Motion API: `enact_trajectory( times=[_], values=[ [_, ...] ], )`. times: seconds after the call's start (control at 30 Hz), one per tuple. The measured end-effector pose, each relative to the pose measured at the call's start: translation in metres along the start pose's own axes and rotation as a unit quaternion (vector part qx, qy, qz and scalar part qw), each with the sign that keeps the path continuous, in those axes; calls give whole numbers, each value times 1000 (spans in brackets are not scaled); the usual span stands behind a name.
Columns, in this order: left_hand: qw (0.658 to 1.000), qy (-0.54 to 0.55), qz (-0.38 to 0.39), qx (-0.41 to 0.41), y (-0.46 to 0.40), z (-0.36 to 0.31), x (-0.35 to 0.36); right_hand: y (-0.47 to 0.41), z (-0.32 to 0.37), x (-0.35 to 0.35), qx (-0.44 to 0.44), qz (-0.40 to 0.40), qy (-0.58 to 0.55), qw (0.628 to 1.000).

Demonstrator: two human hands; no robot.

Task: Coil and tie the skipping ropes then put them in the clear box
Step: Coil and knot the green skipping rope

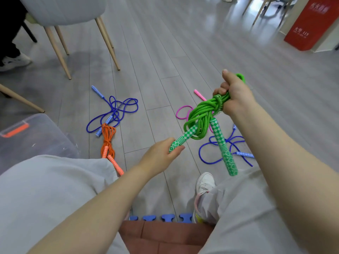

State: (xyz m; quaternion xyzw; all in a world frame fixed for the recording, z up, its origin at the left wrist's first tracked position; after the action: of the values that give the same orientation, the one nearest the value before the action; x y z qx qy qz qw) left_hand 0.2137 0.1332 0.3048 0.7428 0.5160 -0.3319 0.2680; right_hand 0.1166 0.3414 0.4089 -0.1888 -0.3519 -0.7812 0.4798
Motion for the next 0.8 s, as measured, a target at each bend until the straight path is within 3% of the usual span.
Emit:
enact_trajectory(
  times=[0.4,0.6,0.7,0.8],
  values=[
    [998,59,8,-36,-17,33,27,-37,18,1,-6,8,-30,999],
    [990,46,95,-94,-29,53,45,-30,-12,24,-22,114,130,985],
    [976,195,-19,-100,-42,38,10,-31,-16,32,-36,143,156,977],
    [962,242,-116,-53,-59,4,-27,-26,-30,42,-29,175,168,970]
  ],
)
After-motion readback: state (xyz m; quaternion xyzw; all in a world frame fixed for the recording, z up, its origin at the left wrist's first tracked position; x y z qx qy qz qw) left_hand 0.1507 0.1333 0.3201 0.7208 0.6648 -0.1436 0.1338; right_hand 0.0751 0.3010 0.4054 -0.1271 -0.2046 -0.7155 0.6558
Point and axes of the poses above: each hand's wrist, its own y-axis away from the middle knuckle, its own x-axis out of the palm, z = x × y, the point moved 7 cm from there along -y, towards the middle knuckle, and after that the axes turned 6 degrees about -y, right-handed, at the moved point
